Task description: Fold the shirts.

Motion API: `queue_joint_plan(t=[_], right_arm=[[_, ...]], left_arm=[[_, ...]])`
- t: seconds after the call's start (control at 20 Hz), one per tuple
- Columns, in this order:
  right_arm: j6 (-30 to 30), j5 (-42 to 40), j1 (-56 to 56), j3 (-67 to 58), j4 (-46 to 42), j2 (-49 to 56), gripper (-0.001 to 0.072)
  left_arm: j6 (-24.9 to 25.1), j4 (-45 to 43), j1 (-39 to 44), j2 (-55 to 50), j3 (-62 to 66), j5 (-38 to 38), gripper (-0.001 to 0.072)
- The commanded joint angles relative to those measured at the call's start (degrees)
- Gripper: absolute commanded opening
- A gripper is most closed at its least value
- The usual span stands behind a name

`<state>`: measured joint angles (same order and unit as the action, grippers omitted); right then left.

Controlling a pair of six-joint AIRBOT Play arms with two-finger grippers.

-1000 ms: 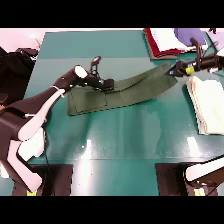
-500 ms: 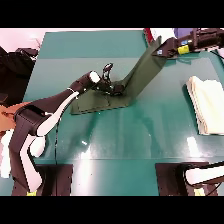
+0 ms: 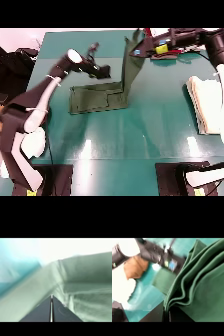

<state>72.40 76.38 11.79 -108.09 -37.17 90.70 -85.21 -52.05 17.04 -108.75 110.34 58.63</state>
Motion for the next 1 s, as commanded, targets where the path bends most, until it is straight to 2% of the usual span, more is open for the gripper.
queue_joint_plan(t=[0.0, 0.15, 0.2, 0.25, 0.3, 0.35, 0.45, 0.55, 0.7, 0.9, 0.95], right_arm=[[-0.04, -7.58, 8.07, -0.07, 0.26, 1.36, 0.0019], [-0.13, -18.78, 18.27, -0.09, 0.28, 6.29, 0.0019], [-2.38, -23.10, 21.64, -0.09, 1.51, 8.41, 0.0020], [-6.64, -27.39, 24.81, -0.11, 4.94, 10.88, 0.0130], [-9.05, -30.51, 27.12, -0.20, 9.40, 13.03, 0.0335], [-11.28, -31.61, 28.65, -0.92, 12.24, 15.08, 0.0402], [-11.37, -28.61, 28.76, -3.58, 8.55, 16.74, 0.0381], [-9.99, -25.22, 26.45, -2.78, 2.19, 14.56, 0.0288], [-5.01, -21.64, 20.17, 5.62, -8.31, 8.31, 0.0288], [0.35, -20.09, 8.70, 25.18, -10.84, -0.09, 0.0288], [1.33, -20.06, 6.10, 29.68, -10.69, -1.29, 0.0310]], left_arm=[[0.09, -7.63, -8.63, 7.72, 4.66, 4.98, 0.0025], [0.11, -9.88, -16.41, 16.20, 5.25, 5.92, 0.0025], [0.11, -9.90, -18.64, 18.56, 5.25, 5.95, 0.0025], [0.13, -9.92, -20.74, 20.72, 5.25, 6.03, 0.0026], [0.13, -9.92, -22.29, 22.34, 5.25, 6.40, 0.0025], [0.13, -9.92, -23.61, 23.71, 5.22, 7.10, 0.0025], [0.24, -10.27, -24.70, 25.16, 5.22, 9.05, 0.0026], [1.18, -11.39, -24.44, 25.55, 5.22, 10.49, 0.0025], [1.66, -11.54, -22.10, 25.42, 5.05, 10.82, 0.0025], [3.19, -11.67, -17.55, 25.33, 5.07, 10.34, 0.0026], [3.23, -11.69, -16.35, 25.18, 5.05, 10.34, 0.0026]])
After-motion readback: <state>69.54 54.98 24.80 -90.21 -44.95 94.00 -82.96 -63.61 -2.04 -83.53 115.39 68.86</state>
